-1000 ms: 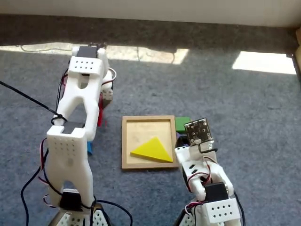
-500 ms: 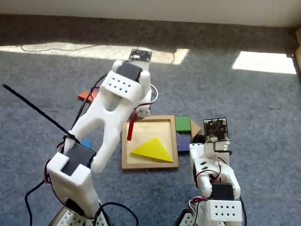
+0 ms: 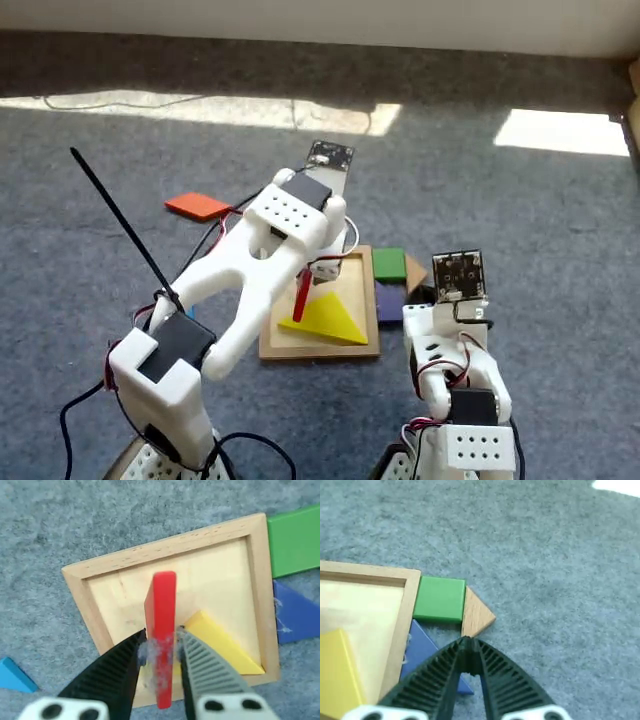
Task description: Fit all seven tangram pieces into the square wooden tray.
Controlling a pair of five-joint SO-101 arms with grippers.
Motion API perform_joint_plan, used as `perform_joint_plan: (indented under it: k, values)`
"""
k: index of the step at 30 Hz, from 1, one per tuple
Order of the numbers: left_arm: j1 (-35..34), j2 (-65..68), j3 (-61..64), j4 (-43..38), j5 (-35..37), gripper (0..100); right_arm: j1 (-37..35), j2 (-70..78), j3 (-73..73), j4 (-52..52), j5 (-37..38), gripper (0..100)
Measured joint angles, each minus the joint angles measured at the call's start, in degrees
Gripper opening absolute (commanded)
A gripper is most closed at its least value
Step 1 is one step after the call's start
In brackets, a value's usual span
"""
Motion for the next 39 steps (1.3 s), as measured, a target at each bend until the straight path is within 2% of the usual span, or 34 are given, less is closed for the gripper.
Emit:
perform_joint_plan:
  k: [6, 16, 24, 30, 35, 39]
  values:
    - [-3.3, 0.0, 0.1, 2.7, 2.5, 24, -0.1, 0.0, 0.0, 0.0, 0.0, 0.9]
    - [-10.1, 0.0, 0.1, 4.0, 2.5, 24, -1.1, 0.0, 0.0, 0.0, 0.0, 0.9]
    - [-10.4, 0.0, 0.1, 5.4, 2.5, 23, -1.1, 0.0, 0.0, 0.0, 0.0, 0.9]
    - [-11.8, -4.5, -0.5, 7.4, 2.3, 13, -1.2, 0.2, -0.4, 0.8, 0.0, 1.0]
    - [-15.1, -16.2, 2.1, 7.8, -0.7, 8, -1.6, 0.4, -9.3, 11.1, 0.0, 2.6]
    - [-19.3, -24.4, 7.0, 5.8, -1.7, 4, -6.7, 2.5, -17.2, 17.6, 0.0, 3.0]
